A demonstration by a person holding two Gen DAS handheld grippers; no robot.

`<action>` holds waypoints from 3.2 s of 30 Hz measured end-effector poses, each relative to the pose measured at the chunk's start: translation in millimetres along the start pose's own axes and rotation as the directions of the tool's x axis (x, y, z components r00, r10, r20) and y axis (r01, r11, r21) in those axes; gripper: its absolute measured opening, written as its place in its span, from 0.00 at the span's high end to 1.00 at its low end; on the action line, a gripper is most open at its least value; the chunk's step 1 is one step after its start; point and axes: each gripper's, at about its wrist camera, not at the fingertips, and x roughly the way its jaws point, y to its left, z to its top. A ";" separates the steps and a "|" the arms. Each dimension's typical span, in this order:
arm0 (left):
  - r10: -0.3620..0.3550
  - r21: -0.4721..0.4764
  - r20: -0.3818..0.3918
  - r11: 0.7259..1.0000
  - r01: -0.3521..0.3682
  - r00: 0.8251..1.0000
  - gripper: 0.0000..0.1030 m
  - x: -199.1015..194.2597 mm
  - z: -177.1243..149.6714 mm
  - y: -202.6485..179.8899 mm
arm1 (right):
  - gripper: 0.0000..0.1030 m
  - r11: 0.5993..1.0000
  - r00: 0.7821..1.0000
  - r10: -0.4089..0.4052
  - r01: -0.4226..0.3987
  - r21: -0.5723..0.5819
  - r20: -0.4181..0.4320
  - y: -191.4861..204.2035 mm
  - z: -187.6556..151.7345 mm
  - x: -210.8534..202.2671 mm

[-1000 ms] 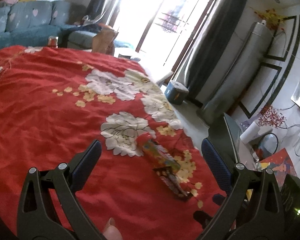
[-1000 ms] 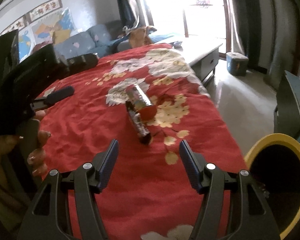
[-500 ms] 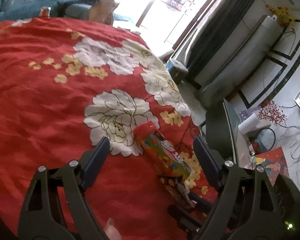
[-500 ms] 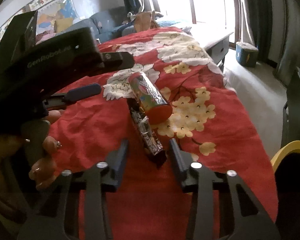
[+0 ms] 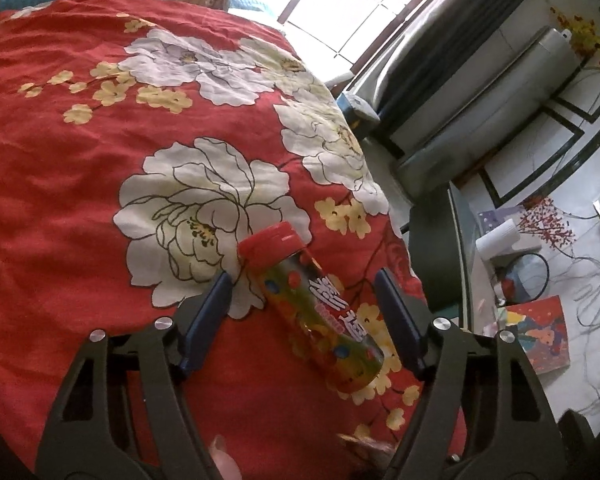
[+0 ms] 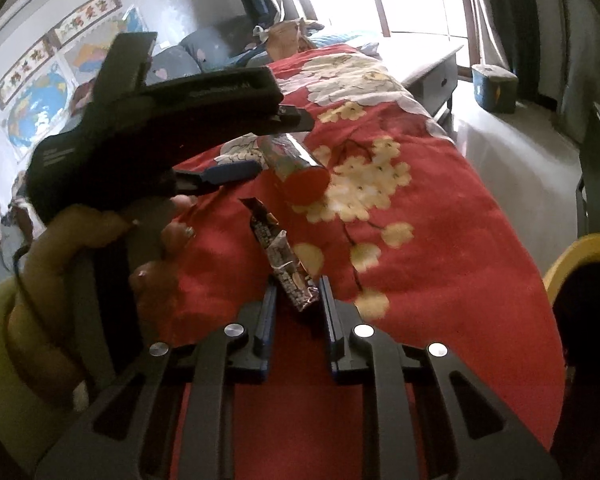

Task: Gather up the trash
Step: 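Grasp the red-capped candy tube with the left tool while the right tool grasps the dark wrapper, then carry the candy tube and dark wrapper in both tools over the bin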

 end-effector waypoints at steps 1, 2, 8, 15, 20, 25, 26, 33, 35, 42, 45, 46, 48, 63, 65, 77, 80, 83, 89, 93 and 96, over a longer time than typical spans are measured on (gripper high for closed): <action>0.005 0.000 0.001 1.000 -0.005 1.000 0.40 0.4 -0.2 -0.7 | 0.82 1.000 1.000 -0.006 0.006 0.009 0.003 -1.8 -2.8 -4.2; 0.010 0.001 0.001 1.000 -0.010 1.000 0.42 1.0 -0.4 -0.9 | 0.82 1.000 1.000 -0.013 0.013 0.023 0.009 -4.5 -6.0 -9.2; 0.049 0.049 -0.006 0.998 -0.049 0.999 0.57 5.8 -5.6 -8.1 | 0.83 0.994 0.998 -0.036 0.030 0.108 0.051 -24.9 -17.6 -35.6; 0.030 0.089 -0.032 0.996 -0.027 0.999 0.67 3.2 -16.7 -19.1 | 0.83 0.981 0.991 -0.078 0.057 0.186 0.108 -49.2 -26.6 -66.5; 0.023 0.144 -0.051 0.990 -0.015 0.998 0.74 1.9 -30.6 -35.0 | 0.84 0.976 0.985 -0.099 0.069 0.205 0.144 -57.7 -23.8 -81.3; 0.001 0.189 -0.066 0.982 0.012 0.998 0.76 -3.1 -45.0 -51.4 | 0.84 0.974 0.979 -0.113 0.075 0.215 0.168 -63.3 -23.6 -93.8; -0.007 0.200 -0.067 0.980 0.021 0.998 0.76 -5.2 -48.3 -55.4 | 0.84 0.973 0.978 -0.116 0.077 0.219 0.172 -64.4 -23.6 -96.1; -0.043 0.263 -0.057 0.963 0.057 0.997 0.77 -19.6 -62.9 -79.1 | 0.84 0.968 0.971 -0.132 0.084 0.235 0.198 -72.1 -26.6 -112.6; -0.054 0.283 -0.052 0.957 0.067 0.997 0.77 -24.4 -66.1 -86.9 | 0.84 0.967 0.969 -0.137 0.086 0.238 0.206 -74.4 -27.7 -117.7; -0.092 0.333 -0.049 0.937 0.102 0.995 0.77 -36.5 -75.0 -109.8 | 0.84 0.960 0.961 -0.163 0.103 0.259 0.225 -82.6 -30.7 -130.2; -0.105 0.354 -0.046 0.928 0.115 0.993 0.77 -41.6 -78.7 -119.4 | 0.84 0.957 0.957 -0.174 0.109 0.268 0.231 -86.5 -32.1 -136.2; -0.109 0.359 -0.046 0.926 0.118 0.993 0.77 -42.9 -79.6 -121.3 | 0.84 0.956 0.956 -0.177 0.111 0.270 0.233 -87.1 -32.4 -137.0; -0.118 0.373 -0.046 0.919 0.126 0.992 0.77 -45.7 -82.1 -128.1 | 0.84 0.953 0.953 -0.186 0.115 0.281 0.239 -90.6 -34.3 -141.2; -0.174 0.493 -0.075 0.849 0.188 0.982 0.77 -56.7 -109.6 -174.5 | 0.84 0.926 0.930 -0.260 0.164 0.341 0.260 -120.1 -44.4 -167.3; -0.179 0.511 -0.081 0.837 0.195 0.980 0.77 -55.8 -114.5 -182.4 | 0.84 0.922 0.926 -0.271 0.170 0.349 0.263 -124.8 -46.7 -171.1; -0.183 0.582 -0.129 0.782 0.224 0.975 0.77 -44.7 -143.2 -213.0 | 0.84 0.880 0.899 -0.356 0.231 0.415 0.255 -160.8 -65.8 -185.8; -0.179 0.596 -0.144 0.770 0.230 0.973 0.77 -39.3 -151.1 -219.6 | 0.84 0.867 0.895 -0.371 0.239 0.438 0.246 -171.6 -71.2 -187.3; -0.178 0.607 -0.157 0.759 0.237 0.972 0.77 -35.1 -157.8 -224.3 | 0.84 0.856 0.896 -0.377 0.239 0.459 0.237 -180.9 -76.9 -187.4; -0.172 0.624 -0.187 0.740 0.253 0.967 0.77 -22.3 -170.5 -232.8 | 0.84 0.836 0.898 -0.385 0.240 0.494 0.214 -200.0 -85.9 -185.3; -0.167 0.632 -0.209 0.729 0.264 0.963 0.77 -12.6 -178.4 -235.0 | 0.84 0.824 0.902 -0.381 0.232 0.516 0.203 -210.7 -90.7 -184.0; -0.163 0.634 -0.227 0.723 0.273 0.960 0.77 -4.4 -182.7 -235.9 | 0.81 0.821 0.909 -0.371 0.224 0.525 0.192 -216.5 -94.4 -181.2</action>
